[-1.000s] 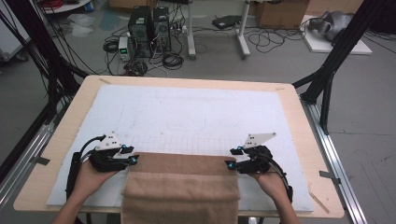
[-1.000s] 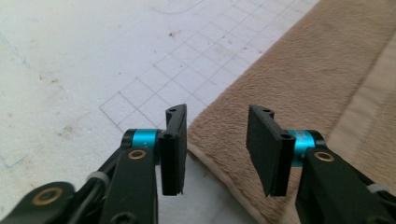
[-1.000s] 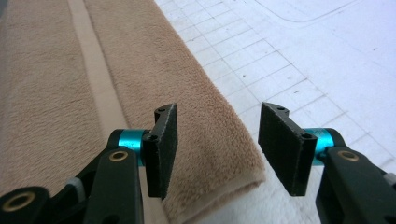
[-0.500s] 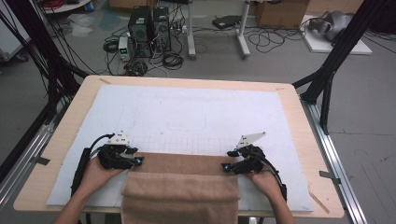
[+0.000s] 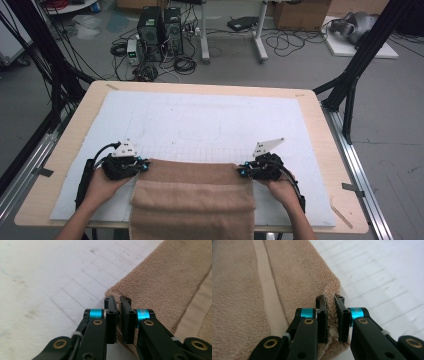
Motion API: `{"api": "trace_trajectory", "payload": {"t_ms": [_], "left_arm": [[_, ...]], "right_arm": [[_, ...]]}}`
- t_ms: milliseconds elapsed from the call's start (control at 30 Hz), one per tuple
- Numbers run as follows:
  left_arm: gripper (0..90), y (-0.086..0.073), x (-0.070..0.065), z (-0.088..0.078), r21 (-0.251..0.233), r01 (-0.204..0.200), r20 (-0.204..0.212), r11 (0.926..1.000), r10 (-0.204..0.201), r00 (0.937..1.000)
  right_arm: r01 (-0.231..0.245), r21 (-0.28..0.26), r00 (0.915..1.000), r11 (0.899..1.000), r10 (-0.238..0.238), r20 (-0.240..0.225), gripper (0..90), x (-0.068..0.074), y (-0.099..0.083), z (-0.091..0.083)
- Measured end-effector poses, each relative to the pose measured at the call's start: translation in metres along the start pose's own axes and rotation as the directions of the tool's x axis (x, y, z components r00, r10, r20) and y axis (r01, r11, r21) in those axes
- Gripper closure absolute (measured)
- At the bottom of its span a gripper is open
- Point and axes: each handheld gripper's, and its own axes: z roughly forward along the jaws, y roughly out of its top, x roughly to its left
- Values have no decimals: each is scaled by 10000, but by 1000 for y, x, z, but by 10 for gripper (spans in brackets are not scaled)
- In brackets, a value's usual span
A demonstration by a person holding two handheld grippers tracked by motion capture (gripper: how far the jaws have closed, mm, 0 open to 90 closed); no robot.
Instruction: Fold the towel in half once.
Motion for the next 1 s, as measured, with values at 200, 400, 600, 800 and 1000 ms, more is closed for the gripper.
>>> {"api": "trace_trajectory", "payload": {"t_ms": [200,400,600,800,1000], "left_arm": [[844,38,33,-8,-851,732,-548,9937,-781,9954],[849,92,63,-19,-1362,895,-1078,9866,-1046,9887],[844,125,76,-24,-1272,499,-1766,9906,-721,9816],[628,110,81,-14,-879,997,-1992,9911,-1156,9731],[616,81,78,-6,-930,1556,-1335,9834,-1672,9768]], "right_arm": [[-63,-532,9964,9986,107,836,833,-22,35,-11],[37,-842,9895,9964,85,1445,833,-53,85,-33],[70,-806,9825,9967,81,1863,829,-77,129,-51],[-771,-269,9756,9967,810,2039,654,-92,123,-32],[-955,-185,9781,9953,973,1839,566,-79,94,-20]]}}
